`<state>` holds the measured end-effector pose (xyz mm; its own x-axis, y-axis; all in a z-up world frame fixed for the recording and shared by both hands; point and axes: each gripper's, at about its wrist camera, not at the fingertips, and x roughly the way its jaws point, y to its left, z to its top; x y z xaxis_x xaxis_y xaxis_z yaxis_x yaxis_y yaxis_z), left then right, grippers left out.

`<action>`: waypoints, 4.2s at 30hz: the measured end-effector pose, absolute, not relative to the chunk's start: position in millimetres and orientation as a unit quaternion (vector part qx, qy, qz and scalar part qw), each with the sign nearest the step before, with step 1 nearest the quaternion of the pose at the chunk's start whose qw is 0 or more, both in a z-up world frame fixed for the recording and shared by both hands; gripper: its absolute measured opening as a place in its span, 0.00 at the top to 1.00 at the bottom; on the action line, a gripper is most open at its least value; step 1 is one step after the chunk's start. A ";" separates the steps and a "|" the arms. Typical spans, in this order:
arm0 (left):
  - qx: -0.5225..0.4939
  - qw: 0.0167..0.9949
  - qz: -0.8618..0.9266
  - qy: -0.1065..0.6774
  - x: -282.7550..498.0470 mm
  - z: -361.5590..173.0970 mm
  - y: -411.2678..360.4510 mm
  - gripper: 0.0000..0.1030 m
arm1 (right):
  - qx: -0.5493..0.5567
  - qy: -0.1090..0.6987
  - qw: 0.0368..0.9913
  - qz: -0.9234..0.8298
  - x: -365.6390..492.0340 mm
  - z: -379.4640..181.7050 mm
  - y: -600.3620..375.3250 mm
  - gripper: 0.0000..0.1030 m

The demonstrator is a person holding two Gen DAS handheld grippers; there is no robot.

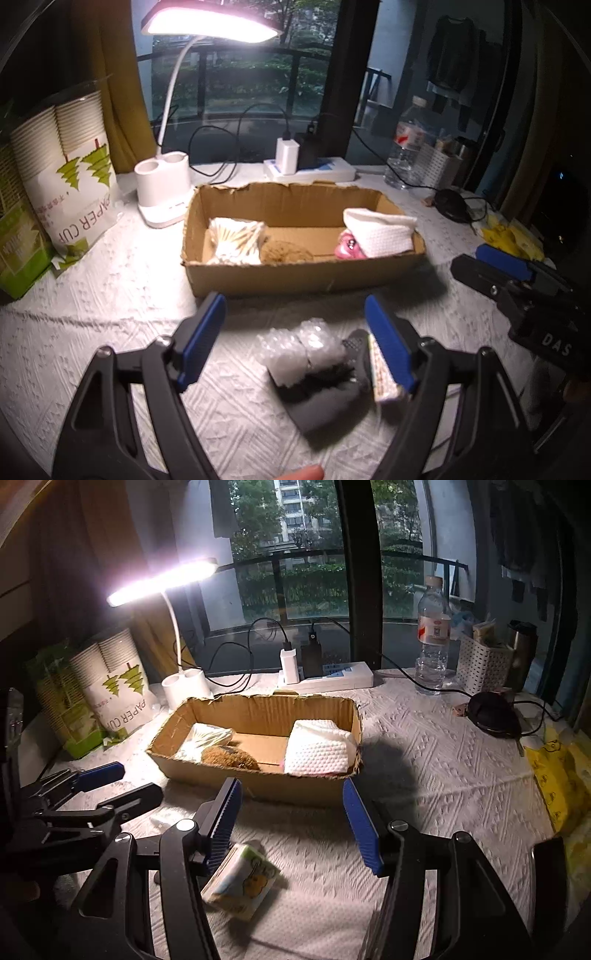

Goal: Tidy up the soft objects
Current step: 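Grasp the cartoon-printed tissue pack with the right gripper, then lift the tissue pack with the right gripper while the left gripper grasps the bubble wrap, then carry the tissue pack and bubble wrap into the box and open both grippers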

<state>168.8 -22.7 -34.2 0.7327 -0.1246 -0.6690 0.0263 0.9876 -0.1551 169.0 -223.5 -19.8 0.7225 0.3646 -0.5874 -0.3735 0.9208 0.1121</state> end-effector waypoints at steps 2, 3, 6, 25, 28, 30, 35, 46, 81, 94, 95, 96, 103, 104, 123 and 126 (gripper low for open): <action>-0.068 0.928 -0.044 0.364 163.7 -35.1 -23.8 0.23 | -0.008 0.315 0.928 0.197 161.7 -20.0 -224.7 0.41; -0.068 0.928 -0.046 0.363 160.8 -35.5 -24.1 0.23 | -0.008 0.315 0.929 0.197 158.9 -20.3 -225.5 0.41; -0.067 0.928 -0.048 0.363 152.2 -37.4 -23.7 0.23 | -0.006 0.319 0.928 0.194 148.7 -23.4 -229.1 0.41; -0.079 0.914 -0.036 0.396 130.2 -78.3 -8.5 0.22 | 0.010 0.383 0.898 0.215 142.9 -78.4 -207.3 0.41; -0.081 0.911 -0.036 0.402 133.8 -83.9 -6.4 0.22 | 0.012 0.392 0.893 0.219 147.6 -85.8 -202.5 0.41; -0.081 0.910 -0.036 0.406 136.2 -87.3 -4.8 0.22 | 0.012 0.398 0.890 0.221 150.7 -90.0 -198.9 0.41; -0.082 0.906 -0.036 0.413 141.7 -92.6 -0.8 0.22 | 0.015 0.406 0.884 0.230 158.7 -98.0 -191.7 0.40; -0.080 0.906 -0.044 0.413 156.6 -89.8 -4.8 0.22 | 0.021 0.428 0.872 0.236 173.2 -112.3 -187.4 0.32; -0.040 0.890 -0.033 0.452 204.3 -103.8 -46.3 0.18 | 0.085 0.359 0.882 0.293 182.4 -81.1 -234.7 0.45; -0.049 0.895 -0.068 0.438 195.7 -95.9 -40.7 0.51 | 0.082 0.350 0.889 0.282 181.0 -73.3 -237.7 0.45; -0.050 0.896 -0.068 0.435 194.2 -94.4 -39.5 0.51 | 0.080 0.349 0.890 0.281 180.5 -71.7 -237.0 0.45; -0.050 0.898 -0.068 0.432 192.7 -92.3 -38.2 0.51 | 0.079 0.348 0.891 0.280 180.3 -71.0 -236.6 0.45; -0.043 0.913 -0.074 0.400 180.9 -70.6 -29.9 0.51 | 0.068 0.339 0.898 0.272 180.5 -60.3 -230.5 0.45; -0.042 0.915 -0.076 0.394 179.5 -67.2 -28.3 0.51 | 0.067 0.338 0.899 0.271 180.9 -58.8 -229.7 0.45; -0.040 0.949 -0.070 0.305 185.4 -15.8 16.3 0.51 | 0.031 0.301 0.919 0.253 195.5 -18.2 -207.3 0.45; -0.039 0.953 -0.072 0.293 188.0 -10.4 19.2 0.51 | 0.030 0.297 0.921 0.251 201.3 -14.5 -205.0 0.45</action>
<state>188.0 19.2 -10.4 0.8183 -0.1606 -0.5519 0.1152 0.9865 -0.1162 201.3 -205.0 -14.5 0.6973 0.4802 -0.5322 -0.4447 0.8721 0.2042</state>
